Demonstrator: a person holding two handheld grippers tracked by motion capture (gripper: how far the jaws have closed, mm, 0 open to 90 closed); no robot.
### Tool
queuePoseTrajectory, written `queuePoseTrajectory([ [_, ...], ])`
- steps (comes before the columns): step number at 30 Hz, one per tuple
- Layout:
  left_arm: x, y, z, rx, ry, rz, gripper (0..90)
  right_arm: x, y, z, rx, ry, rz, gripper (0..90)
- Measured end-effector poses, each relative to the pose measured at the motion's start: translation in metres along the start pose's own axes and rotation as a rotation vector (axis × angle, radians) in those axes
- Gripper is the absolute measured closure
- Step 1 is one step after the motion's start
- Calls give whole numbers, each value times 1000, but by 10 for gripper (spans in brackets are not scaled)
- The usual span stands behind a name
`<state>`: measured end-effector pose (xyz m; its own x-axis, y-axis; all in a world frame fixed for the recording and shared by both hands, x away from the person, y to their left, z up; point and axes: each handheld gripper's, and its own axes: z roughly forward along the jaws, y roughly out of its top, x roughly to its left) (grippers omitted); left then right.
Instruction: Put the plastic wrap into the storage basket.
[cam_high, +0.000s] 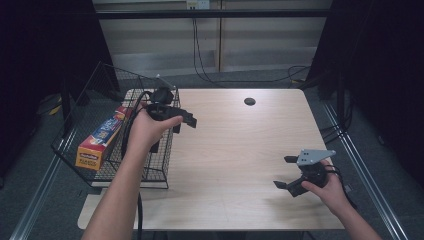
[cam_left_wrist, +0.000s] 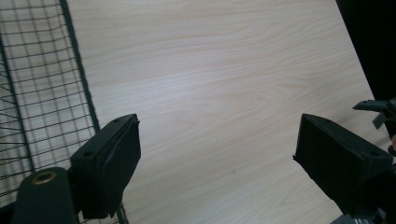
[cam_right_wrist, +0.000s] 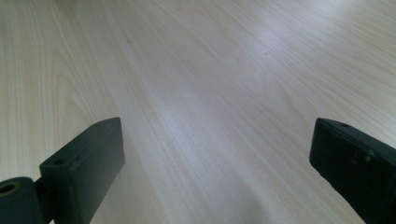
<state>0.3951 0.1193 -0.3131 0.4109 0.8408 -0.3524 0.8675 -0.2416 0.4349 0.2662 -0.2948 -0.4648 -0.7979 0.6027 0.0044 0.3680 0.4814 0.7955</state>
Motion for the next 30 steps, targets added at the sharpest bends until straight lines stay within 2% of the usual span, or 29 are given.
queuePoseTrajectory([
  [1,-1,-1,3,-3,-7,-9,140,0,0,0,1,1,1,28],
  [4,-3,-5,9,5,-10,16,140,0,0,0,0,1,-1,28],
  [6,-6,-7,13,4,-20,11,140,0,0,0,-1,-2,-1,28],
  [9,-8,-11,19,0,-21,23,139,0,0,0,-1,-3,-1,28],
  [11,-8,-15,23,8,-39,34,139,0,0,0,0,-2,-1,28],
  [17,-11,-26,39,18,-37,59,138,0,0,0,1,0,-3,28],
  [20,-14,-32,46,17,-45,54,136,0,0,-1,2,-2,-3,28],
  [21,-13,-33,48,22,-38,70,134,0,0,-1,1,-3,-1,28],
  [23,-15,-37,52,13,-42,59,133,0,0,-1,-1,3,3,28],
  [25,-15,-41,55,19,-38,79,135,-1,0,-1,-1,1,1,28],
  [30,-17,-49,66,23,-38,82,142,-1,0,-1,3,-2,-6,28],
])
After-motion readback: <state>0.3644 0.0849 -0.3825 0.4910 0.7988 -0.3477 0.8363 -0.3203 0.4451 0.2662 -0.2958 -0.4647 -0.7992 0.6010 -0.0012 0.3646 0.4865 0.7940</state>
